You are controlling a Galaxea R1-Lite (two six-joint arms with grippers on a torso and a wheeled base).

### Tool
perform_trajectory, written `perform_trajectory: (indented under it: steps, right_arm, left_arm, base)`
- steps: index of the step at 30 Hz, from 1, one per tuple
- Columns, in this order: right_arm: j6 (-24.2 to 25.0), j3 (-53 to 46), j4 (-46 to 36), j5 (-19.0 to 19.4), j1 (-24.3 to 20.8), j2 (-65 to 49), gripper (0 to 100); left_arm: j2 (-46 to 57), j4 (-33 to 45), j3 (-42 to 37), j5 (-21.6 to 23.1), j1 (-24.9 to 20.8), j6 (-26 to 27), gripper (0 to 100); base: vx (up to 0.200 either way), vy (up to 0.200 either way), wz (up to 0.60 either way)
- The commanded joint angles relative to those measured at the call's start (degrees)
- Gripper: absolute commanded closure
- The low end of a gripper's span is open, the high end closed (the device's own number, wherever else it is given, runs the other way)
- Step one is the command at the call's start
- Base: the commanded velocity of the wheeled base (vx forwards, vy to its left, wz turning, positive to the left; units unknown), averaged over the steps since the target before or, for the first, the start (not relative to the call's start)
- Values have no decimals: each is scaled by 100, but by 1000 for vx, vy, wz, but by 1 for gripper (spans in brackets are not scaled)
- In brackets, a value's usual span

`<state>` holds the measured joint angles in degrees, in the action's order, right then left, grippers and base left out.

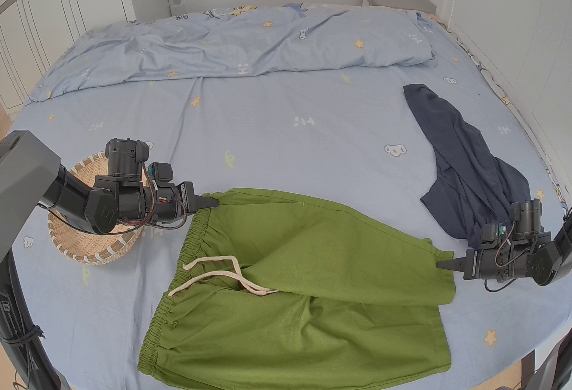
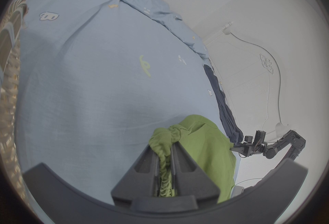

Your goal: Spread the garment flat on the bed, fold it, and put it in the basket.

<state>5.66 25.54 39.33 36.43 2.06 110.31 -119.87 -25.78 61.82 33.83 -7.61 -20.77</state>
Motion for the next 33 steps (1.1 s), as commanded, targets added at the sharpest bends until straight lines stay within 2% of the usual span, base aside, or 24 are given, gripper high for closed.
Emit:
perform_trajectory:
  steps: [1, 7, 13, 18, 26, 31, 33]
  right_arm:
    - [-3, 4, 5, 5, 22, 52, 100]
    - [6, -58, 66, 5, 14, -19, 100]
    - [14, 12, 22, -30, -13, -607, 100]
    - [348, 338, -39, -92, -241, -977, 100]
    - [436, 1849, -1516, -180, -698, -1144, 100]
    - [436, 2509, -1955, -188, -830, -1100, 100]
    - [436, 3080, -2245, -206, -848, -968, 100]
  left_arm:
    - [8, 3, 6, 1, 5, -6, 100]
    - [25, 3, -12, 1, 40, 3, 100]
    - [183, -6, -100, -272, 128, -6, 100]
    - [271, -6, -179, -447, 128, 21, 100]
    - [385, -67, -170, -746, 198, 38, 100]
    - [429, -261, -188, -869, 225, 21, 100]
    - [429, -357, -179, -887, 312, 21, 100]
  base:
    - [0, 0, 0]
    - [0, 0, 0]
    - [0, 0, 0]
    - [0, 0, 0]
    - [0, 0, 0]
    - [0, 0, 0]
    - [0, 0, 0]
